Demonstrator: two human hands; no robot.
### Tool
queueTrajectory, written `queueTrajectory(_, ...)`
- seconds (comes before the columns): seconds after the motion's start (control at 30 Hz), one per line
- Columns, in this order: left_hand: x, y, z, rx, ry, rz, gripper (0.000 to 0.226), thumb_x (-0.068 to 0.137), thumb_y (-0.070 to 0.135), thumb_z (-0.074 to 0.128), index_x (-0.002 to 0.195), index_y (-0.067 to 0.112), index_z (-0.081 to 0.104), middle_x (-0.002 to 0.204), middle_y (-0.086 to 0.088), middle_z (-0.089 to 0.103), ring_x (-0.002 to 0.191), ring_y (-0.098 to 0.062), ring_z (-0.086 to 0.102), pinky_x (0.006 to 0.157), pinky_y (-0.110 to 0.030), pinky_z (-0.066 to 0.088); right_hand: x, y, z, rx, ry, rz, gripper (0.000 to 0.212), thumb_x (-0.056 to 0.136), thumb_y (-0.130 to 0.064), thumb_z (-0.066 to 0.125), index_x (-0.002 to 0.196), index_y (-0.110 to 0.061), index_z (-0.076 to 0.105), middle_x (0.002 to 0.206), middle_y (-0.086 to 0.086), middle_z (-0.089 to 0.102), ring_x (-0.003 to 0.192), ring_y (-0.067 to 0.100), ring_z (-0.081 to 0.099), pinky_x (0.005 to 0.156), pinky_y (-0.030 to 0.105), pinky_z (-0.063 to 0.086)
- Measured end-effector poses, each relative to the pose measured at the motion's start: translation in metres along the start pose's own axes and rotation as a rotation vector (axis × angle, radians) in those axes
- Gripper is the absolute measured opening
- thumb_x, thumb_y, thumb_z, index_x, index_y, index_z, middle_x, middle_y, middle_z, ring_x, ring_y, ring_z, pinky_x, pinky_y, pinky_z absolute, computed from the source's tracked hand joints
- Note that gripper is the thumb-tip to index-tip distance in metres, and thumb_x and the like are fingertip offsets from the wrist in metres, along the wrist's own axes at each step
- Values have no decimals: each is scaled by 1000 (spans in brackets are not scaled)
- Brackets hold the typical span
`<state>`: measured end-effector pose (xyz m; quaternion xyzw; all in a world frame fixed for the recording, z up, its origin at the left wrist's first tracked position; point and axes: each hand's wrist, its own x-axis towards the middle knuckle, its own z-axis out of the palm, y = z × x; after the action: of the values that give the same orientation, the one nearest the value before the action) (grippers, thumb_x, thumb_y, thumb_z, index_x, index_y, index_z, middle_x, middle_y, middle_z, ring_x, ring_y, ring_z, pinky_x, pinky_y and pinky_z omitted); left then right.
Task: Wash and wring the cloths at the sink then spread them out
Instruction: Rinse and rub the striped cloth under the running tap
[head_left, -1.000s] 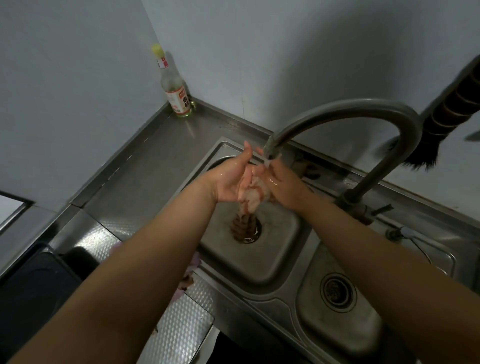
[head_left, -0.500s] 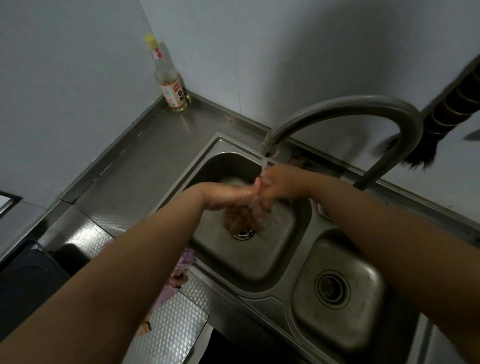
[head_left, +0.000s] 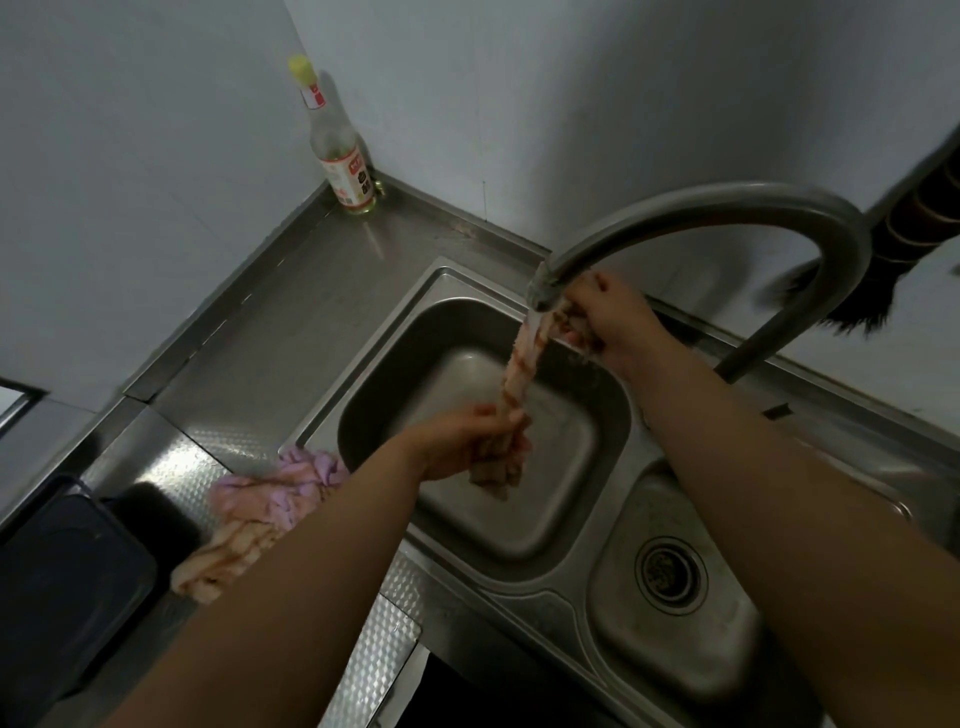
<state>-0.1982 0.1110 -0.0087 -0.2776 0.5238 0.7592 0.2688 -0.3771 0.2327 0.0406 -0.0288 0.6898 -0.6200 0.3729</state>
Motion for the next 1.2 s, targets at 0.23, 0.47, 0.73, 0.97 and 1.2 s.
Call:
queueTrajectory(0.23, 5, 8, 22, -490, 115, 107, 50, 98, 49, 35, 121, 14, 62, 114, -15, 67, 106, -29, 64, 98, -47, 47, -23, 7, 21, -145, -140, -14, 41, 83, -25, 70, 117, -10, 54, 104, 18, 64, 69, 16, 61, 51, 25, 49)
queueTrajectory(0.47, 9, 27, 29, -668, 175, 303, 59, 93, 60, 40, 109, 9, 65, 104, -13, 68, 102, -28, 61, 110, -50, 33, -62, 51, 30, -578, -120, -307, 17, 90, -23, 61, 100, -24, 48, 106, 2, 51, 89, 14, 55, 72, 30, 45)
queueTrajectory(0.73, 0, 38, 42, -657, 98, 336, 45, 96, 35, 45, 122, 0, 58, 112, -16, 66, 110, -29, 61, 108, -45, 40, -53, 69, 22, -585, -107, -167, 94, 67, -32, 79, 143, -33, 24, 132, 7, 48, 113, 20, 54, 93, 43, 50)
queueTrajectory(0.97, -11, 52, -6, 25, 502, 334, 48, 90, 5, 63, 132, 22, 47, 116, -14, 62, 99, -27, 68, 82, -39, 58, -48, 39, 2, -614, -315, 88, 9, 87, -11, 58, 82, -18, 57, 64, 3, 53, 50, 13, 45, 43, 19, 34)
queueTrajectory(1.2, 2, 56, 16, 3, 489, 56, 25, 103, 26, 35, 93, 15, 55, 64, -1, 52, 50, -11, 49, 39, -19, 36, -41, 25, 27, -118, -89, -10, 44, 83, 1, 62, 121, -17, 50, 106, 8, 60, 82, 14, 61, 73, 32, 50)
